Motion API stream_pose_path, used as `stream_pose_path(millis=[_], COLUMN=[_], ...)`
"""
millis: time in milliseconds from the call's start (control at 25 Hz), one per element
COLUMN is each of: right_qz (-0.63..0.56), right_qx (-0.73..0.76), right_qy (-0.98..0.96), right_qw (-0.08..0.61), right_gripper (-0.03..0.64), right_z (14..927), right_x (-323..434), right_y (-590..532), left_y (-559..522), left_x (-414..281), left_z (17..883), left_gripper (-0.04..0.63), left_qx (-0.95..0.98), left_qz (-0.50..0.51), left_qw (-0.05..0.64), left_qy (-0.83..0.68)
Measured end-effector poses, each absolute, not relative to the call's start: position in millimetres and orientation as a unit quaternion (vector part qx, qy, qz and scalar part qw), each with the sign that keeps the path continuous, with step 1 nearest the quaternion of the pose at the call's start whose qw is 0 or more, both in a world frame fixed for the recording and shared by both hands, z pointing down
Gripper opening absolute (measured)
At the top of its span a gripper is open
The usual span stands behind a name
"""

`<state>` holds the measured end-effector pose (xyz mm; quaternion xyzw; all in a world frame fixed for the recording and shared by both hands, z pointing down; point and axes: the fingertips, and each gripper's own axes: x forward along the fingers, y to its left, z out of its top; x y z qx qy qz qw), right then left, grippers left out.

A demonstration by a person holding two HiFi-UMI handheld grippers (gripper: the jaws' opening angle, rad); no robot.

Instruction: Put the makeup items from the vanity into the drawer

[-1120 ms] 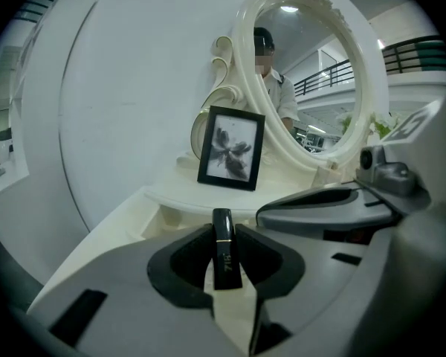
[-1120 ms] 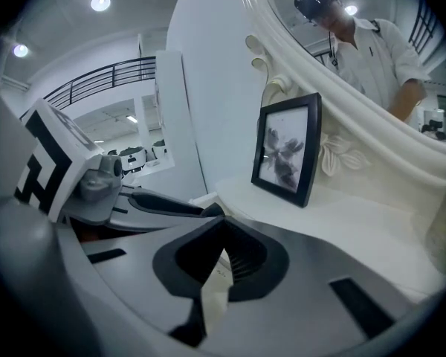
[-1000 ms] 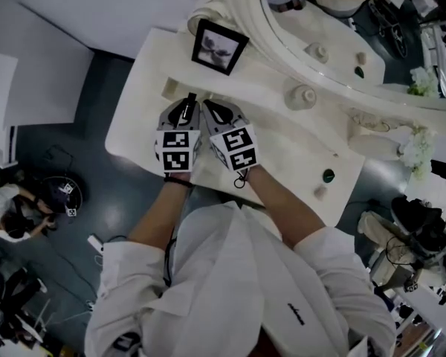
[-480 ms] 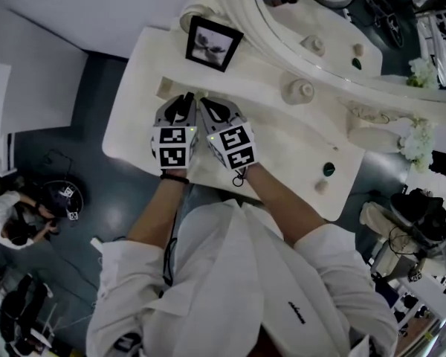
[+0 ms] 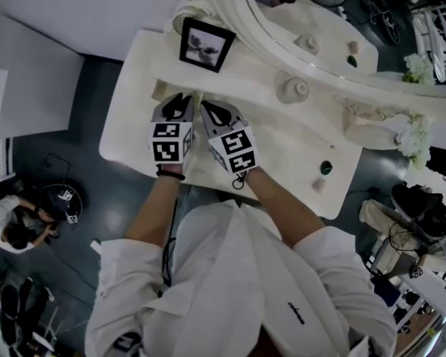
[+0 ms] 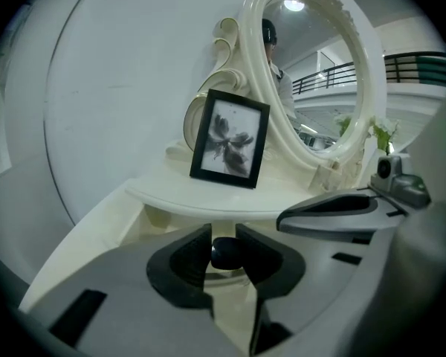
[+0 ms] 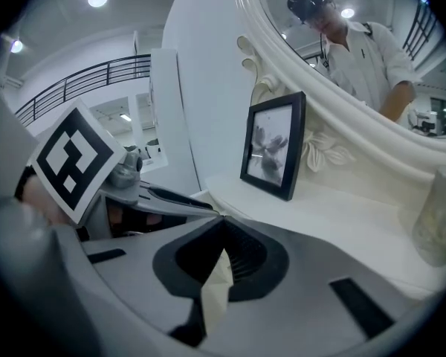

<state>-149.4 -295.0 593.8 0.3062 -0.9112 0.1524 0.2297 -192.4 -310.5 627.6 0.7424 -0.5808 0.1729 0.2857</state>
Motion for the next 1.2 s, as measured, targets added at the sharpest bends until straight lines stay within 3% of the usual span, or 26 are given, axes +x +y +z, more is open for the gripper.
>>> stream_pose_path(millis=[120, 240, 880, 1040, 1200], right_qz=[0.153, 0.154, 0.144, 0.136, 0.126], right_qx=[0.308, 0.310, 0.354, 0.379, 0.413], right_qy=[-0.911, -0.910, -0.905, -0.901, -0.891], right_qw=[0.228, 0.228, 0.186, 0.159, 0.140], right_gripper=[0.018, 0.018, 0.018, 0.018, 0.018], right_z=[593.3, 593.1, 554.3, 529.2, 510.2], right_x=[-146.1, -142.5, -77.1, -42.5, -3.0], right_y=[-294.0, -292.7, -281.1, -275.3, -268.8], left_y=[-309.7, -310.4, -289.5, -276.9, -268.3], left_x=[-192.2, -195.0, -211.2, -191.9, -158.9], left_z=[630.5, 630.6, 558.9, 529.5, 509.0], left_gripper=[0.118, 0.183, 0.178, 0.062, 0.028], left_qx=[0.743, 0.742, 0.755, 0.771, 0.794], left_qz=[0.174, 0.167, 0.102, 0.092, 0.087], left_qw=[0.285, 0.283, 0.186, 0.151, 0.137], left_qy=[-0.580, -0.585, -0.621, -0.612, -0.586])
